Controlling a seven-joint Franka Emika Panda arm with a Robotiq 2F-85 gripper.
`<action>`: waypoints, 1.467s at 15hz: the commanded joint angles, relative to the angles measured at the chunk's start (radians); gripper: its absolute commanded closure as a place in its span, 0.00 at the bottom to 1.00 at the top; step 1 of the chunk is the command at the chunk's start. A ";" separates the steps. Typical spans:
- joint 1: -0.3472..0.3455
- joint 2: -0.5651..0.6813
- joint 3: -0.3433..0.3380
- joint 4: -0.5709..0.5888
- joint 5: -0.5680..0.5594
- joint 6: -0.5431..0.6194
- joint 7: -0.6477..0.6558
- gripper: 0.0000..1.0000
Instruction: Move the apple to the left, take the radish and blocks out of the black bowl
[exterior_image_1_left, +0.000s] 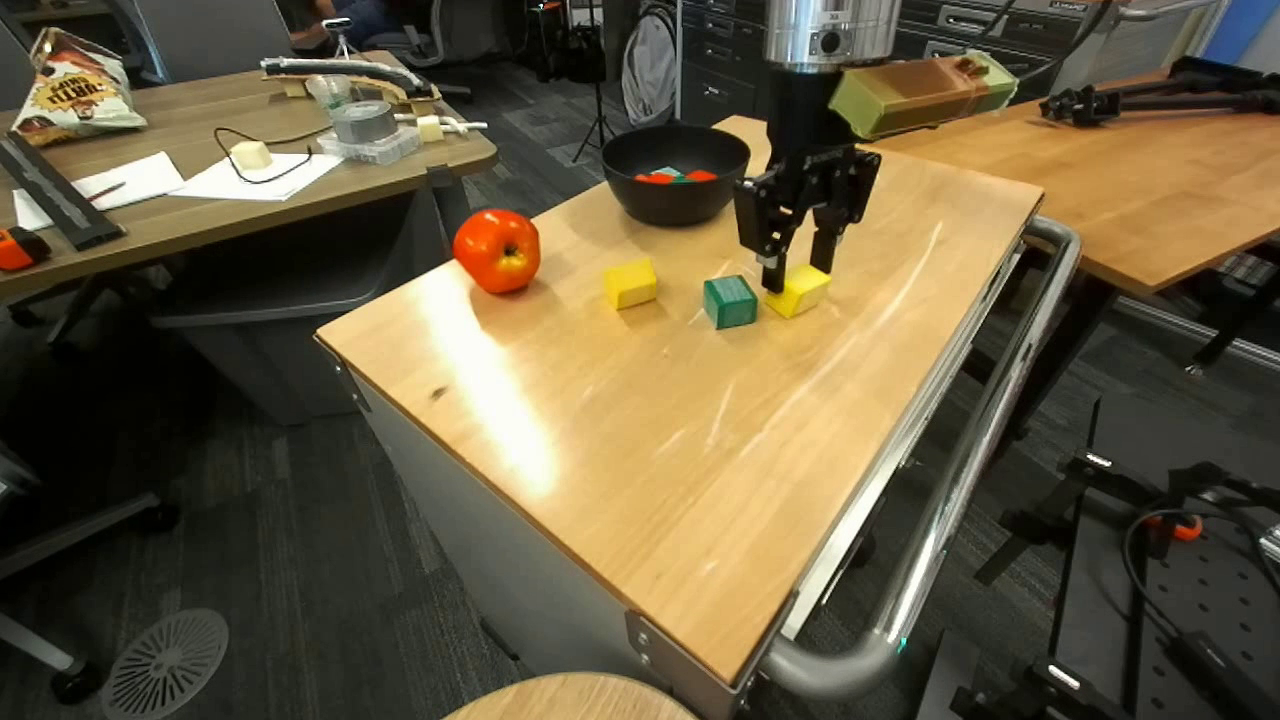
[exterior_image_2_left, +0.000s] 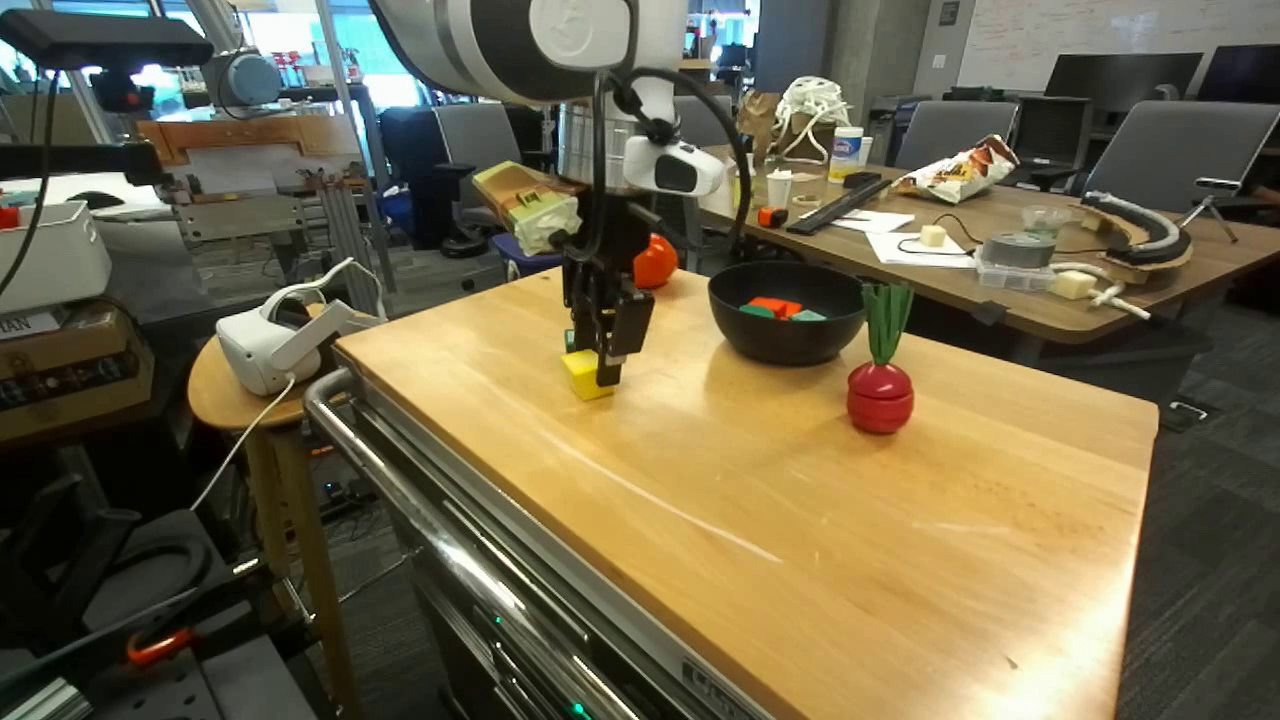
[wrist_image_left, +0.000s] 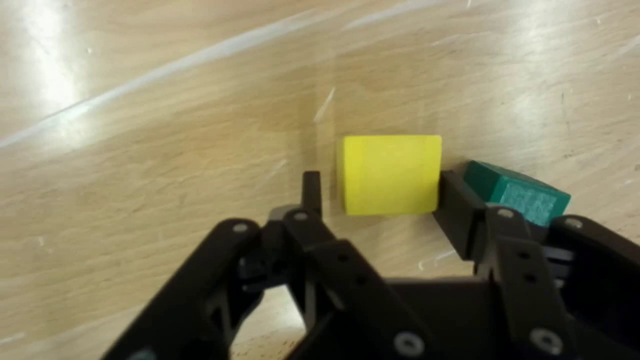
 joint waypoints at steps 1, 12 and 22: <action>0.000 -0.114 -0.013 -0.107 -0.104 0.114 0.065 0.08; -0.074 -0.215 -0.048 0.016 -0.126 0.301 -0.119 0.00; -0.038 -0.052 -0.012 0.224 -0.040 0.184 -0.186 0.00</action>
